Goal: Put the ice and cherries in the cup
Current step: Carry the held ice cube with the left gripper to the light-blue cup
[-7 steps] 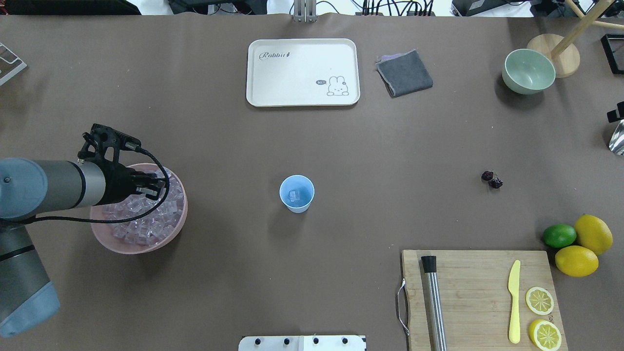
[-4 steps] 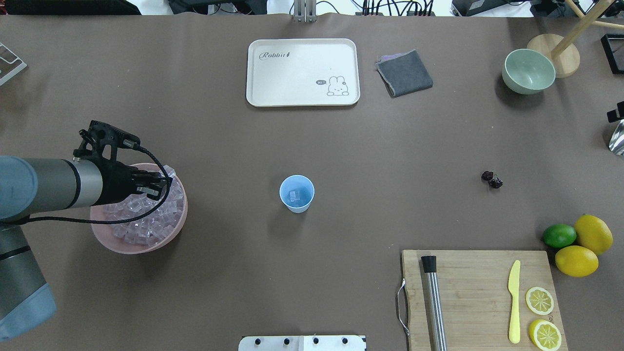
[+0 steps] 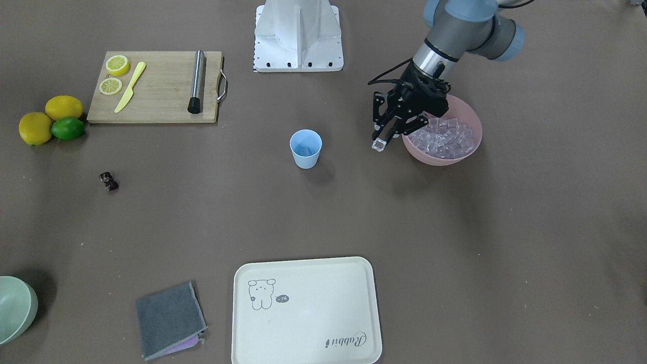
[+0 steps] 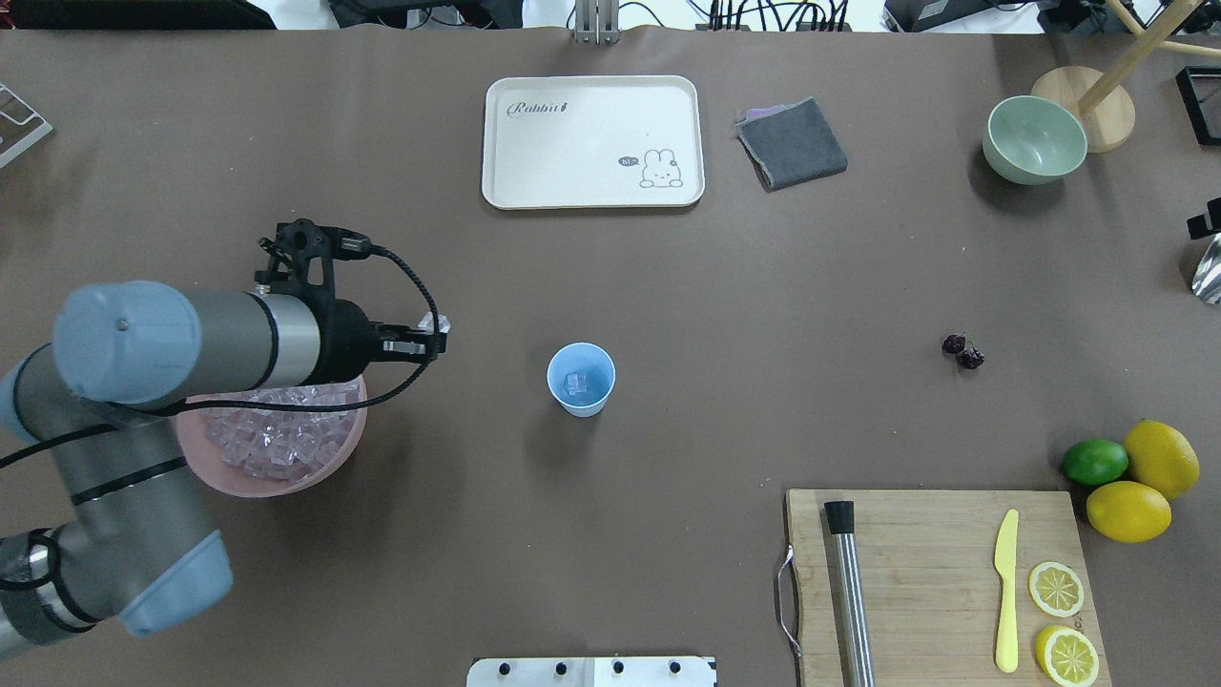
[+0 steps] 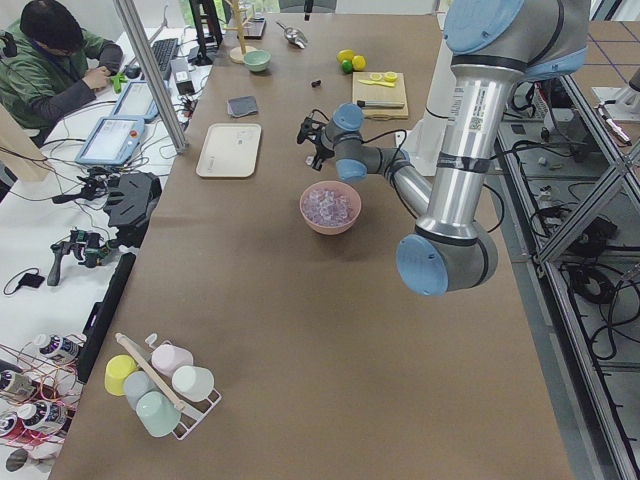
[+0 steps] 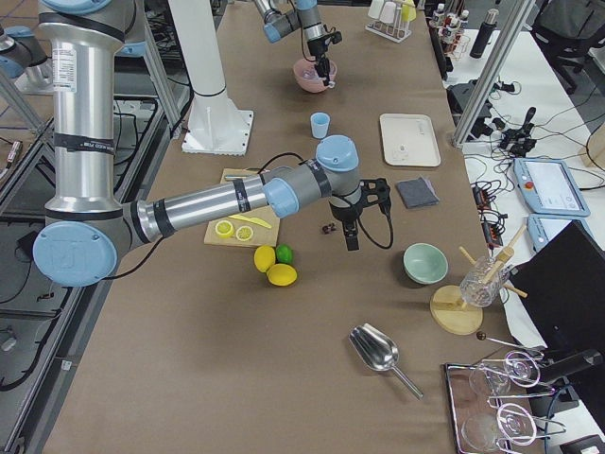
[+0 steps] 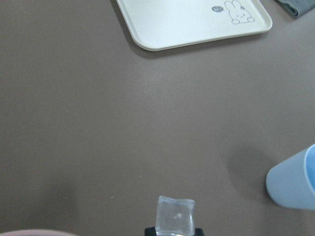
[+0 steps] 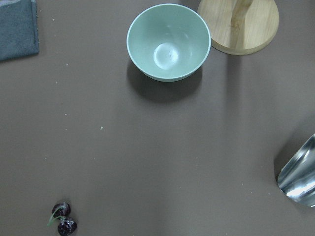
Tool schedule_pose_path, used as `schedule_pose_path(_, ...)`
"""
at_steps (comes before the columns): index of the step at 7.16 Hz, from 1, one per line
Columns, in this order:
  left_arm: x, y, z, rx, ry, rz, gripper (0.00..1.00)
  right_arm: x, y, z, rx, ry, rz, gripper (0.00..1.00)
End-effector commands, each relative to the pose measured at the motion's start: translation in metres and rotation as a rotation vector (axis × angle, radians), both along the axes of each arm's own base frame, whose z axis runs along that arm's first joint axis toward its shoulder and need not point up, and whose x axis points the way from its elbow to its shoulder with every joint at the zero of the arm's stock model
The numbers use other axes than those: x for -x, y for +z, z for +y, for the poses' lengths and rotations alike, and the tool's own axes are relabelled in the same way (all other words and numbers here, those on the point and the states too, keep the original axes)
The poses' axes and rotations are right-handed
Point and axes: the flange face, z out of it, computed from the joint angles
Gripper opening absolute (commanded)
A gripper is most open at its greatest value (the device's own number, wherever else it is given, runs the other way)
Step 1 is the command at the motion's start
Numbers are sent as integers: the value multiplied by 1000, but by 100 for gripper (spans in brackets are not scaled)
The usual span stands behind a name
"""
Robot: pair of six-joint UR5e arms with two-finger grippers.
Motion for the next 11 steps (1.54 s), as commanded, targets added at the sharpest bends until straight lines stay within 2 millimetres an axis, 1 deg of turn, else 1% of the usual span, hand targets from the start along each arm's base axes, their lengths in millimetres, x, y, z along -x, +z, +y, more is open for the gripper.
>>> schedule_pose_path(1, -59, -42, 11, 23, -48, 58, 0, 0, -1, -1, -2, 0, -1, 100)
schedule_pose_path(2, -69, -58, 13, 64, -56, 96, 0, 0, -1, -1, -2, 1, 1, 100)
schedule_pose_path(3, -72, -65, 12, 58, -66, 105, 0, 0, -1, -1, -2, 0, -1, 100)
schedule_pose_path(4, -80, -67, 23, 51, -68, 107, 0, 0, -1, -1, -2, 1, 1, 100)
schedule_pose_path(5, -90, -77, 35, 39, -78, 121, 0, 0, -1, -1, -2, 0, -1, 100)
schedule_pose_path(6, -99, -77, 46, 33, -77, 116, 0, 0, -1, -1, -2, 0, -1, 100)
schedule_pose_path(7, -103, -76, 50, 32, -78, 112, 14, 0, -1, -1, -2, 0, -1, 100)
schedule_pose_path(8, -106, -76, 56, 27, -85, 112, 40, 0, -1, -1, -2, 0, -1, 100)
schedule_pose_path(9, -105, -78, 57, 25, -83, 118, 50, 0, -1, -1, -2, 1, 1, 100)
schedule_pose_path(10, -104, -79, 57, 26, -83, 122, 67, 0, -1, -1, -2, 0, -1, 100)
schedule_pose_path(11, -101, -81, 57, 36, -87, 136, 89, 0, -2, -1, -3, 0, -1, 100)
